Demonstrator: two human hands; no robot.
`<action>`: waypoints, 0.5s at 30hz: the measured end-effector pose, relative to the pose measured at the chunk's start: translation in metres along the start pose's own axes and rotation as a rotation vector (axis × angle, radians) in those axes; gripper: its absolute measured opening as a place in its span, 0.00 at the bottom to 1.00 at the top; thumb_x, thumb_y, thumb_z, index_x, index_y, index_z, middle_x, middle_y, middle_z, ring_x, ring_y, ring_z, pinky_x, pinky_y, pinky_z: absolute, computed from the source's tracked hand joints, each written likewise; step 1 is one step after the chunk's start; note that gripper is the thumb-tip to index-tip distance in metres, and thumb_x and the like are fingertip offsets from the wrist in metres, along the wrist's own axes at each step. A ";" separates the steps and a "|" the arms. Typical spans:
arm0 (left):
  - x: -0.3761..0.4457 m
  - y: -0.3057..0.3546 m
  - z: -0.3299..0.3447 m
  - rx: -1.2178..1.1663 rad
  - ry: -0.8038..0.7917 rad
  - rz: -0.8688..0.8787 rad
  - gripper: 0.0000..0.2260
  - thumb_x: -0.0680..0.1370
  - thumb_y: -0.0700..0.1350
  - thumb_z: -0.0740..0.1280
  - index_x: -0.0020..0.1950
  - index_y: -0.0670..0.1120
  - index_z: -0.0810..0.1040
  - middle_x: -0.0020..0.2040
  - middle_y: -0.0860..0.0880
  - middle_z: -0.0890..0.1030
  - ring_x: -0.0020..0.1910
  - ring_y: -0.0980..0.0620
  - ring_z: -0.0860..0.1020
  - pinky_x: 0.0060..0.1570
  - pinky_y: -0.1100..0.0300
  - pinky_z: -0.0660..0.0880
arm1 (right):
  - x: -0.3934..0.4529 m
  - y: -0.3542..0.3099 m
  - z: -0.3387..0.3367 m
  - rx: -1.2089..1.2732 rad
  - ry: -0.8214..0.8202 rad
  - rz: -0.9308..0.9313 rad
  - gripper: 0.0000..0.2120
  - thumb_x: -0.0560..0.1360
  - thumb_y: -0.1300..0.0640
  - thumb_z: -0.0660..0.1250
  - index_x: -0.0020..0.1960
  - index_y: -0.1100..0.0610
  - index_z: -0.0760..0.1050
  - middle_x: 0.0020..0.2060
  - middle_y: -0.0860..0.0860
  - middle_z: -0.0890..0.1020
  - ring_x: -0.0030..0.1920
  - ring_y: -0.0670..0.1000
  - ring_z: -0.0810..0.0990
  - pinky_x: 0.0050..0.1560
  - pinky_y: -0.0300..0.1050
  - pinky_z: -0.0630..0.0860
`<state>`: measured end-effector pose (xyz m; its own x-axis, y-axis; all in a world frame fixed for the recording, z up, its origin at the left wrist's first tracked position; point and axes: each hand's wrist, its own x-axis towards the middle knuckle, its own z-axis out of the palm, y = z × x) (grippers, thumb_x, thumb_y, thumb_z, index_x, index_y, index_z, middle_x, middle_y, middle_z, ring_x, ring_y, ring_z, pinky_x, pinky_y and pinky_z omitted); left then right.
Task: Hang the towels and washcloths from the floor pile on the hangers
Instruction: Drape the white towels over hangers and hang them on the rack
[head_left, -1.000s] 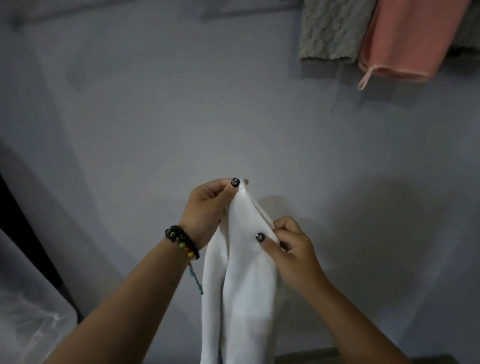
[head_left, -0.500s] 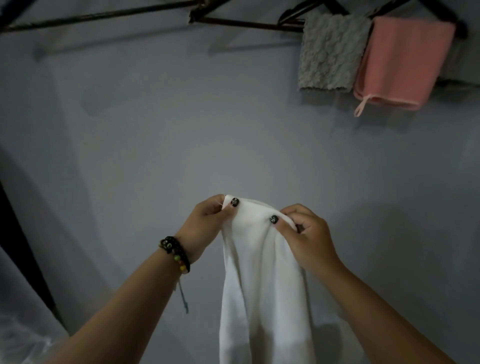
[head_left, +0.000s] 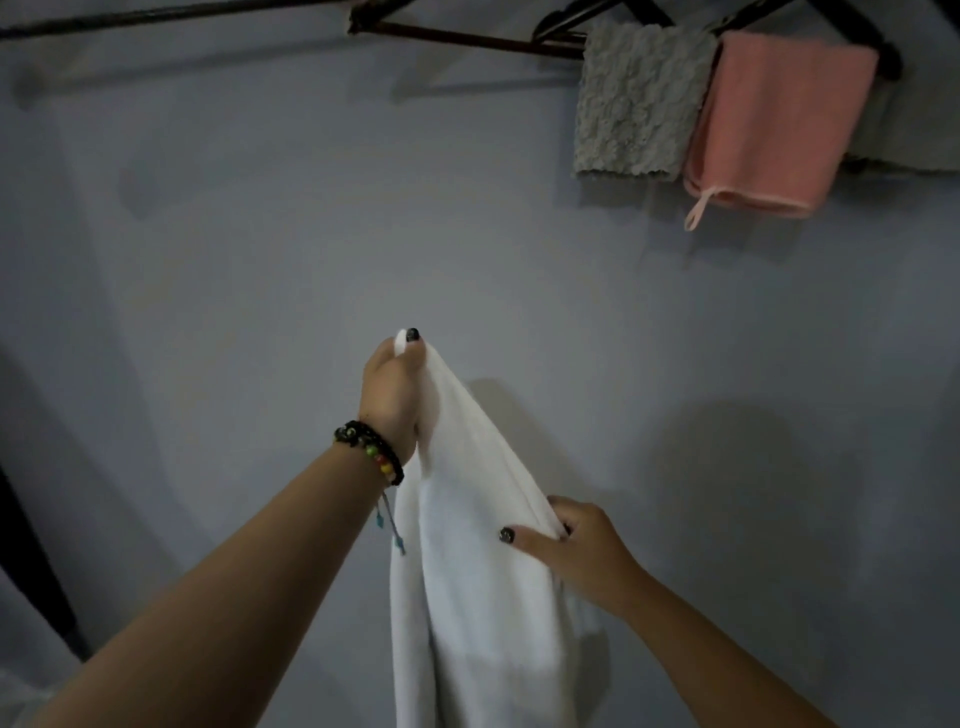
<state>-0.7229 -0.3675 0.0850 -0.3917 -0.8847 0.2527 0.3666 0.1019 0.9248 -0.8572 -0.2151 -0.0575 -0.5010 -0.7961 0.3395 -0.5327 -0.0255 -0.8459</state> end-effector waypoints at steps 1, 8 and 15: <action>0.003 0.001 -0.005 -0.002 0.032 0.004 0.10 0.81 0.45 0.61 0.39 0.47 0.68 0.39 0.46 0.69 0.42 0.47 0.70 0.46 0.49 0.71 | -0.002 0.007 0.001 -0.021 -0.015 0.023 0.45 0.53 0.25 0.72 0.39 0.69 0.74 0.30 0.58 0.76 0.29 0.51 0.76 0.29 0.44 0.68; 0.018 0.012 -0.052 0.071 0.182 0.087 0.10 0.80 0.43 0.61 0.39 0.47 0.71 0.38 0.48 0.71 0.40 0.48 0.72 0.44 0.53 0.72 | -0.008 0.038 0.008 -0.247 -0.114 0.046 0.29 0.60 0.37 0.76 0.28 0.59 0.66 0.27 0.48 0.66 0.27 0.44 0.64 0.28 0.40 0.59; 0.028 0.007 -0.094 0.170 0.296 0.105 0.11 0.80 0.44 0.61 0.37 0.48 0.69 0.36 0.50 0.69 0.36 0.51 0.69 0.39 0.56 0.69 | 0.011 0.033 0.008 -0.526 -0.110 -0.050 0.22 0.67 0.39 0.73 0.29 0.52 0.68 0.28 0.47 0.69 0.28 0.45 0.68 0.31 0.42 0.62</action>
<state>-0.6523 -0.4340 0.0714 -0.0885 -0.9563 0.2788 0.2363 0.2517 0.9385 -0.8748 -0.2291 -0.0844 -0.4070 -0.8611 0.3049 -0.8379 0.2190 -0.5000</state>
